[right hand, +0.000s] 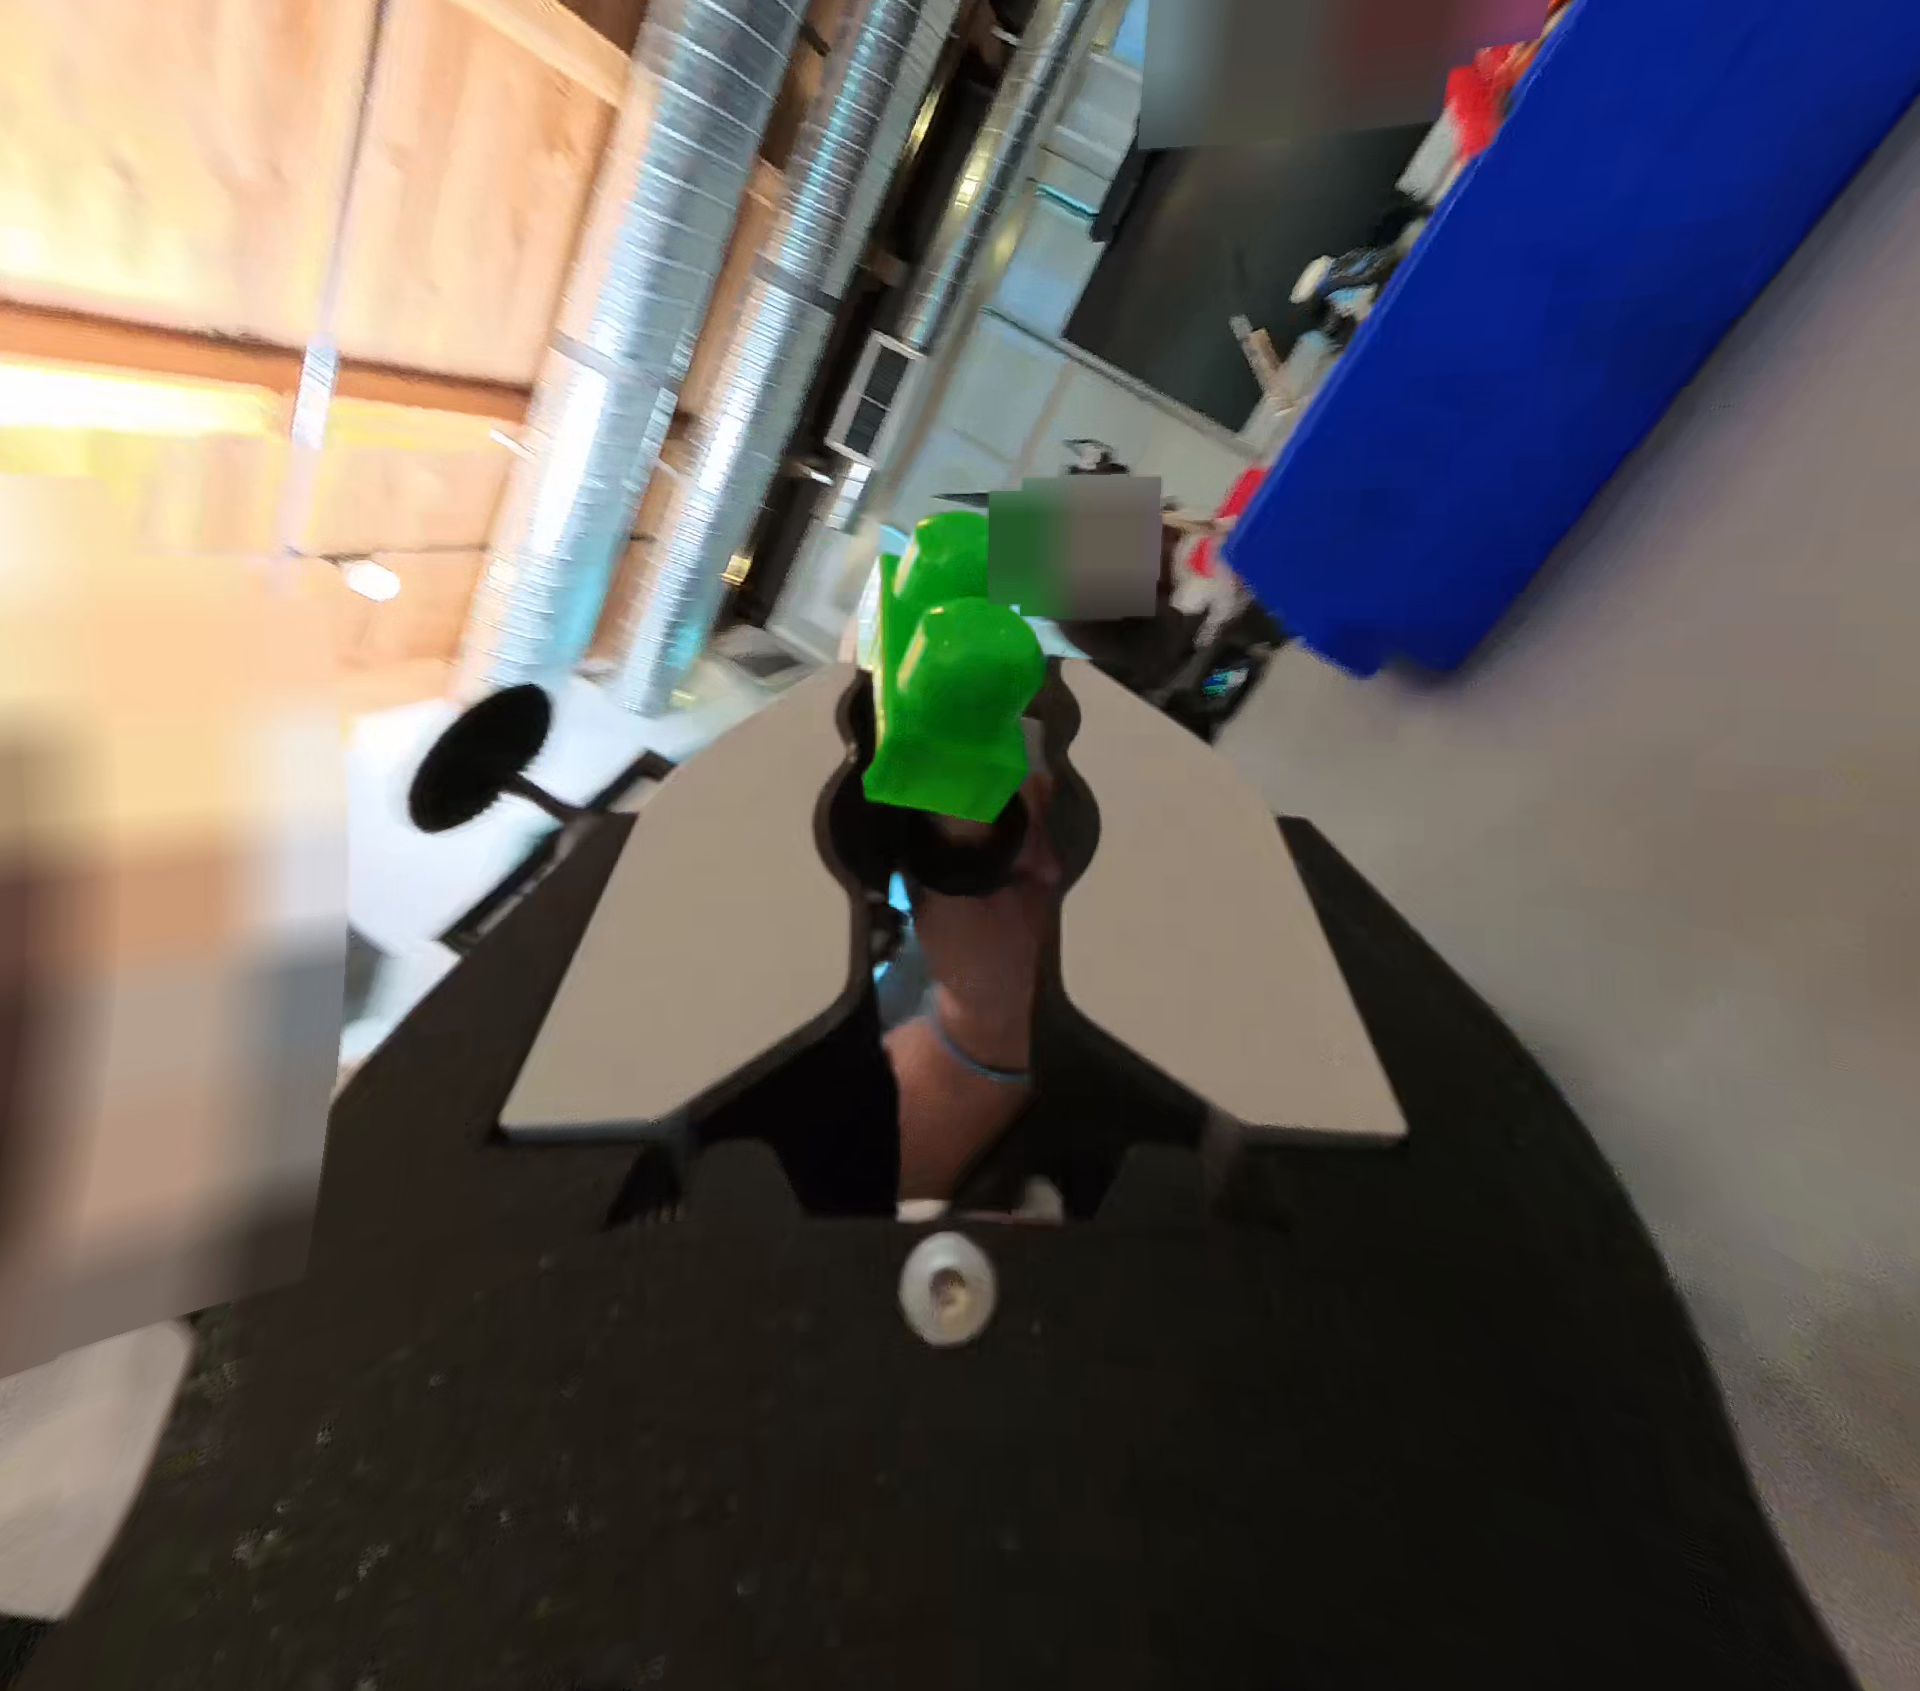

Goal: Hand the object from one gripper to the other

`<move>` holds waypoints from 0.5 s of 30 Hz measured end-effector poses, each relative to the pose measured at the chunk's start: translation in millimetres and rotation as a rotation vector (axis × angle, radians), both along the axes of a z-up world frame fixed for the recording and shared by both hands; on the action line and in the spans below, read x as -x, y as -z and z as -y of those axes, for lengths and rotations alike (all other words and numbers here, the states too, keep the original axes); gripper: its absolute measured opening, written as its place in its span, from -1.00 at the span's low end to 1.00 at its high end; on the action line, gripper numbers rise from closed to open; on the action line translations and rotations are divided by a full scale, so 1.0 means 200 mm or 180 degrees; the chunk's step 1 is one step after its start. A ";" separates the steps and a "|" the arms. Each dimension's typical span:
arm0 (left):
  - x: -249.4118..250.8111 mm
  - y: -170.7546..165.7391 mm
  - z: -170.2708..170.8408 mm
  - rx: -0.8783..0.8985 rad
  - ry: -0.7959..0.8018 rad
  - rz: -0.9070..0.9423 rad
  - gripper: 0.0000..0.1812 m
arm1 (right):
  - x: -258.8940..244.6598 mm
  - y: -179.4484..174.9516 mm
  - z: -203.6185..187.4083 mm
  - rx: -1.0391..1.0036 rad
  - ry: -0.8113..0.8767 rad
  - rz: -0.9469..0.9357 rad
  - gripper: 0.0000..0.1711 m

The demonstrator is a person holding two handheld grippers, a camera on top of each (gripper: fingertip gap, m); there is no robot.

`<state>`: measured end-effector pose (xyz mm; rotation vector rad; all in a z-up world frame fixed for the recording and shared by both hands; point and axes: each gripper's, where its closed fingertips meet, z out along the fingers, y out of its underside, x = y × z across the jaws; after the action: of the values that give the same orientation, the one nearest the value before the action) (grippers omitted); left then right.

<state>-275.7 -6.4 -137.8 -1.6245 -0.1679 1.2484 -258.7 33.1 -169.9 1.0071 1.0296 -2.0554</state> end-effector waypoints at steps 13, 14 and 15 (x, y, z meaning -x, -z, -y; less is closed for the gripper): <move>0.13 0.16 0.07 -0.1190 0.0245 0.2307 -0.98 | 0.01 0.04 0.00 -0.4464 0.2319 -0.3684 -0.34; 0.14 0.17 0.07 -0.1102 0.0207 0.2293 -0.98 | 0.00 0.02 0.00 -0.4667 0.2531 -0.3932 -0.45; 0.14 0.19 0.07 -0.0992 0.0173 0.2286 -0.98 | -0.01 0.00 0.00 -0.4801 0.2756 -0.4120 -0.57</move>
<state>-302.8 -20.2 -176.1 -1.7150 -0.7197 0.5149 -255.9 32.1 -169.9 0.5104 3.6577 -2.3062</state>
